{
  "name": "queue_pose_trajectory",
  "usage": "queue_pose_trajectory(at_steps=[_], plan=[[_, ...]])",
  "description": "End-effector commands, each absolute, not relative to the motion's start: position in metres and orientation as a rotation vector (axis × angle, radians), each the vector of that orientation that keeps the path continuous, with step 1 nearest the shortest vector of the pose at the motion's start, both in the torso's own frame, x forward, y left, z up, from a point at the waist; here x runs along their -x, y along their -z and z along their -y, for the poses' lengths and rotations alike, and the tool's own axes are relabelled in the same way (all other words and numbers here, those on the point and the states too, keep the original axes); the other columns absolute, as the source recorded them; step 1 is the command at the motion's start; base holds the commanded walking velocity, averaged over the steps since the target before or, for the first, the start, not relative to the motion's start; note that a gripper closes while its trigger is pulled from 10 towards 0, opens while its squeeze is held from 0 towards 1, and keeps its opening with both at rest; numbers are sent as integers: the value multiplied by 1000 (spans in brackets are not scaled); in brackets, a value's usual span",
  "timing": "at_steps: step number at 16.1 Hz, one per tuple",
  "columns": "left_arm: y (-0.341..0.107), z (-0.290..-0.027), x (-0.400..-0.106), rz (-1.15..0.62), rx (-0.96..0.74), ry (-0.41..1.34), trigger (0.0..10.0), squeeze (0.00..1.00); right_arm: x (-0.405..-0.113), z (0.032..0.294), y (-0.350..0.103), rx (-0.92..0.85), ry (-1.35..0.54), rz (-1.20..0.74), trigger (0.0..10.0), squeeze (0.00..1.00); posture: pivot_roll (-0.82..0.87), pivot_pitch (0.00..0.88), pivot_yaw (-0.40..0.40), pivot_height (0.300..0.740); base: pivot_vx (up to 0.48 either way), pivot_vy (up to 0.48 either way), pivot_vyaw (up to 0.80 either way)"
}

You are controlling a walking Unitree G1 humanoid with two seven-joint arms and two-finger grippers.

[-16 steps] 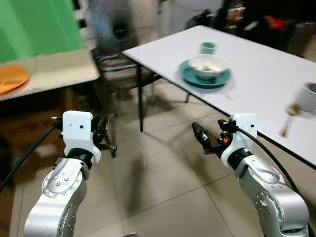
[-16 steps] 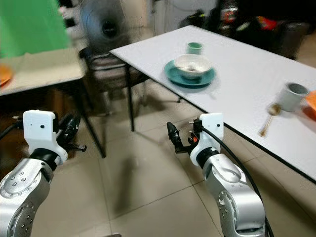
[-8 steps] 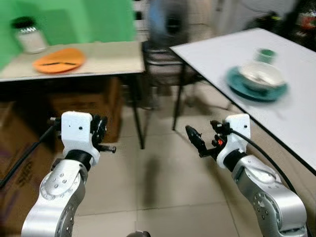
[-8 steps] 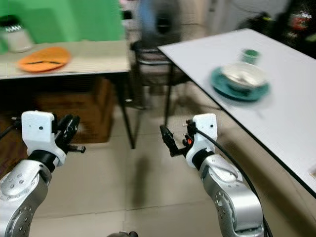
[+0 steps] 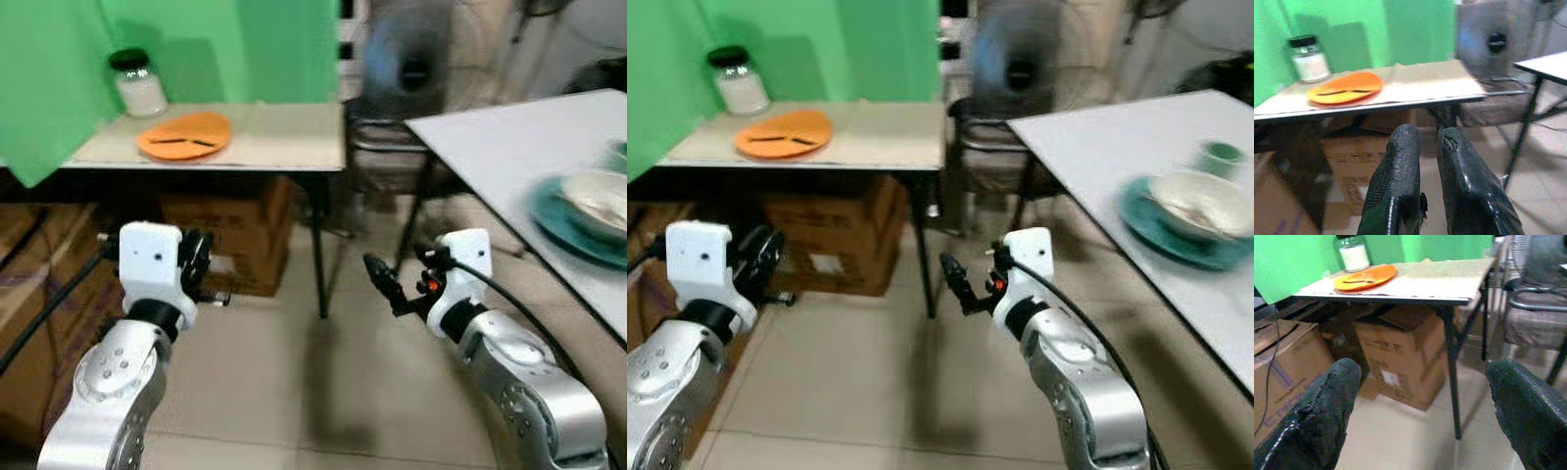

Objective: Setting the table

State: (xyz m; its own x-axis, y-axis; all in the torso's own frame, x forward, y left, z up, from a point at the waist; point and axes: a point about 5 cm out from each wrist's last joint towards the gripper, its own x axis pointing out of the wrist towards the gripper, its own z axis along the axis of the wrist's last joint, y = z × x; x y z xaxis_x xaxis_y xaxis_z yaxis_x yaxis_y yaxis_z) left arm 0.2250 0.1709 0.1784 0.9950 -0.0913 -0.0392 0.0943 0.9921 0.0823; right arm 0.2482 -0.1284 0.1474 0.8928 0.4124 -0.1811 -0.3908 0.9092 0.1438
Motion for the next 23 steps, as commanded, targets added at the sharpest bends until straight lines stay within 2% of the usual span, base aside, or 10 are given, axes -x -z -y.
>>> queue_pose_trajectory(at_steps=[1, 5, 14, 23], plan=[[-177, -177, -225, -53, -90, 73, 10000, 0, -249, 122, -149, -122, -434, -202, 10000, 0, 2, 0, 32, 740, 368, 0, 0], [-177, -178, -224, -52, -93, 69, 10000, 0, -248, 120, -149, -69, -459, -194, 10000, 0, 4, 0, 32, 740, 381, 0, 123], [-177, -177, -224, -52, -99, 69, 10000, 0, -250, 115, -150, -47, -497, -177, 10000, 0, 12, 0, 23, 740, 384, 0, 759], [-176, -178, -223, -57, -111, 79, 10000, 0, -253, 118, -150, -89, -458, -167, 10000, 0, 14, 0, 20, 740, 385, 0, 0]])
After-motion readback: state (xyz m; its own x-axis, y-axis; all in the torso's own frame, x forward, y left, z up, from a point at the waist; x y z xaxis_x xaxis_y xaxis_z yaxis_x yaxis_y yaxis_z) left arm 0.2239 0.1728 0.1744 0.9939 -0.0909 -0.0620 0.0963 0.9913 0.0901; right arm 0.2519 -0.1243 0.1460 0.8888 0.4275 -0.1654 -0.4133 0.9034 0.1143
